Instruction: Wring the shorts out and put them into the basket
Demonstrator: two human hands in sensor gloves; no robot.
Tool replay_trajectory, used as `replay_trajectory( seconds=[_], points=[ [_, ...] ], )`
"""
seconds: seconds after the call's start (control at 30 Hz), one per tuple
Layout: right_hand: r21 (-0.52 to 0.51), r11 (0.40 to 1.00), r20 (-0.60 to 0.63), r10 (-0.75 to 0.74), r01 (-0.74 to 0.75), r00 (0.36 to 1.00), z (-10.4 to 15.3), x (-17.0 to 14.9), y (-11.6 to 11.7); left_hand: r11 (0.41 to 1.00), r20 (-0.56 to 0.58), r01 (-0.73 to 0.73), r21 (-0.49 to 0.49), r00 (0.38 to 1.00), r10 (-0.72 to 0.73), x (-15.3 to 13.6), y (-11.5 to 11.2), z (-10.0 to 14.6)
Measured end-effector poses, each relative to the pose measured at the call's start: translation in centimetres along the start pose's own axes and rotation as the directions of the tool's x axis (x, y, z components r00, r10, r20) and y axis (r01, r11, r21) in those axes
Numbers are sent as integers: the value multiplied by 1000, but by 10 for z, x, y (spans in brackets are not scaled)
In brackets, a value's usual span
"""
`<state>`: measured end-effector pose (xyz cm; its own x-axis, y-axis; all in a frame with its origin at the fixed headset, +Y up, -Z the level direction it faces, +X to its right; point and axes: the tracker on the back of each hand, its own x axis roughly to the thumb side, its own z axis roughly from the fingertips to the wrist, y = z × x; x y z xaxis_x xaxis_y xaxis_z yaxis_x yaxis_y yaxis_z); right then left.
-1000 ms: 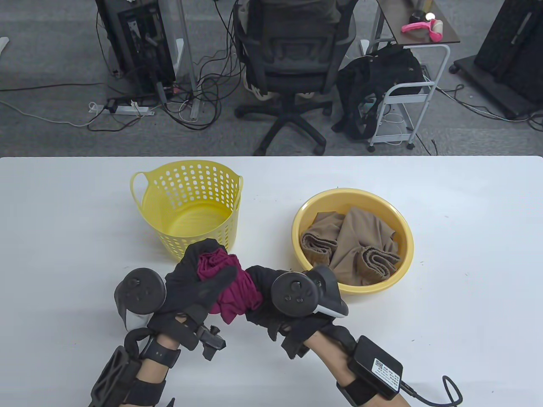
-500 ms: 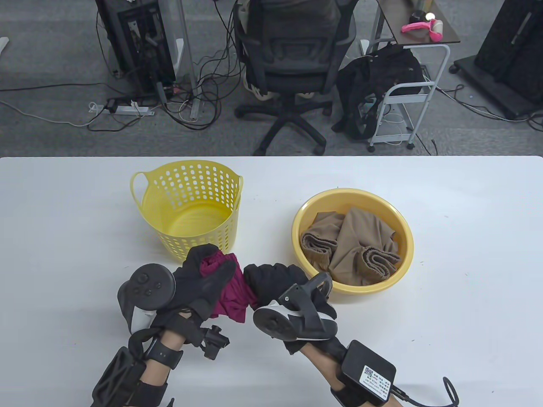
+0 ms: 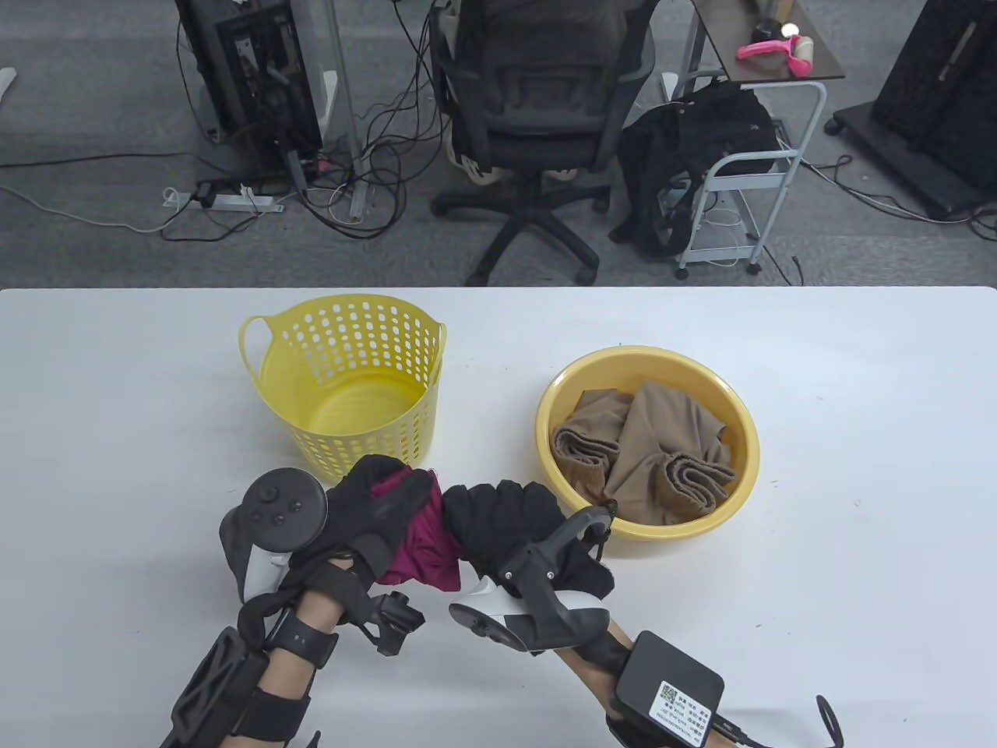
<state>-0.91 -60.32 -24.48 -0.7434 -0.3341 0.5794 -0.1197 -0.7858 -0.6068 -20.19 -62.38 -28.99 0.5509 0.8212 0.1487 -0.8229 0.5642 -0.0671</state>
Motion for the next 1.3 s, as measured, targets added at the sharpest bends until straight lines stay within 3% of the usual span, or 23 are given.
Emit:
replay_trajectory(
  seconds=[0.4,1.0,1.3],
  points=[
    [-25,995,45,98,-97,994,2,3,-5,998,-71,-32,-57,997,28,-1,-3,-2],
    [-6,996,32,86,-86,996,3,3,-4,997,-70,-25,-72,997,19,-1,-2,-1],
    [26,1000,-25,-2,2,1000,4,-3,-2,999,-27,11,-41,1000,-12,3,-2,2]
  ],
)
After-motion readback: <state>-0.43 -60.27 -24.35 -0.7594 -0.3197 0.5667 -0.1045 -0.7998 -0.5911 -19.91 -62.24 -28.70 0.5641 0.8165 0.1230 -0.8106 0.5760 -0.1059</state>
